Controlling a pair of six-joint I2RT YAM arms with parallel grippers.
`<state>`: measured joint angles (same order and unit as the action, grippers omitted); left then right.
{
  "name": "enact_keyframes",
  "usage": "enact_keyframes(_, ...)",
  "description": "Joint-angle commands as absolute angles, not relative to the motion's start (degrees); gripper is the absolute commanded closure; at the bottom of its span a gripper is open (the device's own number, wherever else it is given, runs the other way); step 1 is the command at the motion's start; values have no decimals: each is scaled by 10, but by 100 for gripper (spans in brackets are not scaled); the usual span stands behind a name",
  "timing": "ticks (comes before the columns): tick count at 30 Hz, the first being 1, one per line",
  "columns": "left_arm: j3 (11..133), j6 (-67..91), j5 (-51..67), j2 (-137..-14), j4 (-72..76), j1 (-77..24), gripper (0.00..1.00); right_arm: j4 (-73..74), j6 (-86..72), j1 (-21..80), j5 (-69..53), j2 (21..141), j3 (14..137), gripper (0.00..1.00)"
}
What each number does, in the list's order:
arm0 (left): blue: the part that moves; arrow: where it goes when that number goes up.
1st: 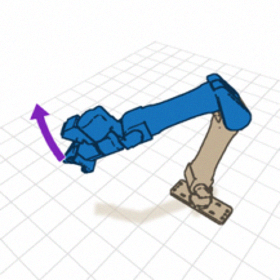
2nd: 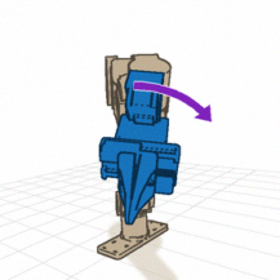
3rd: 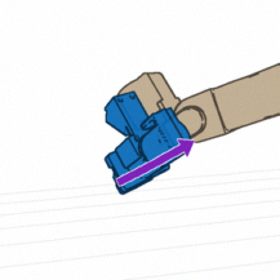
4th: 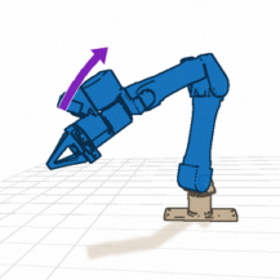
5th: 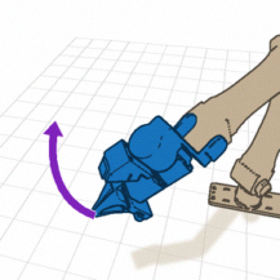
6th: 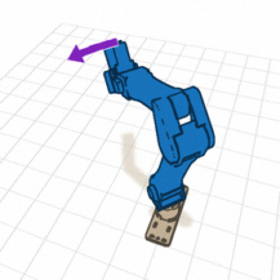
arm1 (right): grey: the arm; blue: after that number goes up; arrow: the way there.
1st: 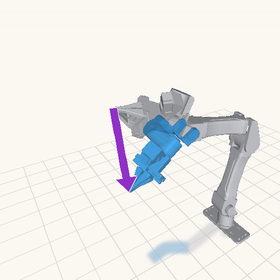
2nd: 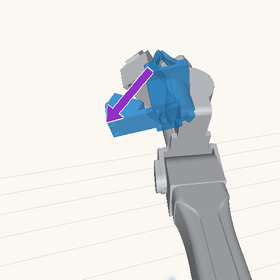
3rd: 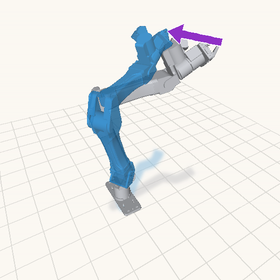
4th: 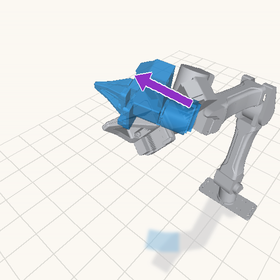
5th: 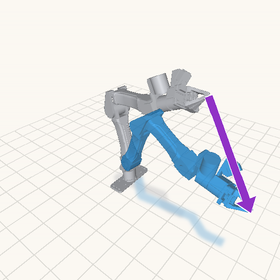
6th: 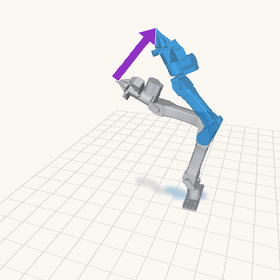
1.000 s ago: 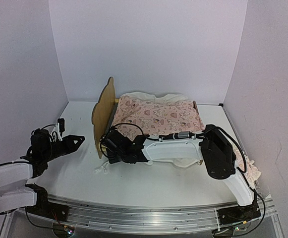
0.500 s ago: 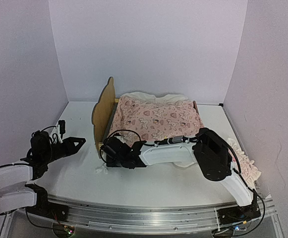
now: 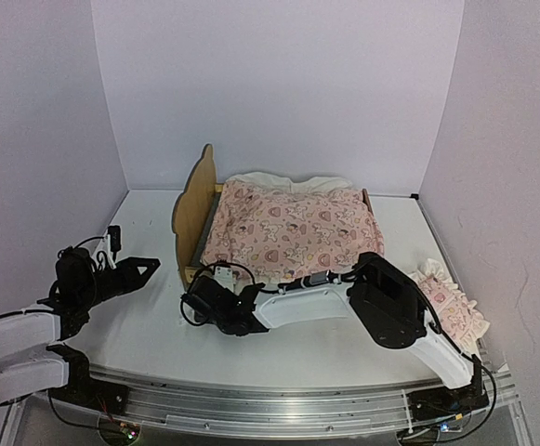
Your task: Set up the pet bed
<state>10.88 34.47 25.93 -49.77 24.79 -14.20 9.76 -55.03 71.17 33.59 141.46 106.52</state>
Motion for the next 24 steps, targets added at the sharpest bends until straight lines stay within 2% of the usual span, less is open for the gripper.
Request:
enact_keyframes(1, 105, 346, 268, -486, 279, -144, 64, 46, -582, 699, 387, 1453, 1071, 47)
enact_keyframes(5, 105, 346, 268, -486, 279, -144, 64, 20, -583, 696, 392, 1477, 1087, 51)
enact_keyframes(7, 105, 347, 268, -484, 279, -144, 64, 20, -587, 695, 393, 1481, 1089, 66)
enact_keyframes(9, 106, 346, 270, -480, 278, -144, 65, 19, -593, 695, 381, 1477, 1081, 86)
enact_keyframes(11, 109, 339, 288, -471, 277, -144, 66, 10, -565, 695, 345, 1467, 1078, 96)
enact_keyframes(18, 132, 318, 440, -350, 153, -156, 69, -96, -412, 692, 133, 1350, 994, 100)
enact_keyframes(21, 132, 306, 410, -310, 116, -205, 70, -119, -412, 682, 65, 1320, 972, 100)
enact_keyframes(24, 130, 319, 383, -375, 137, -249, 73, -137, -429, 668, 16, 1311, 959, 100)
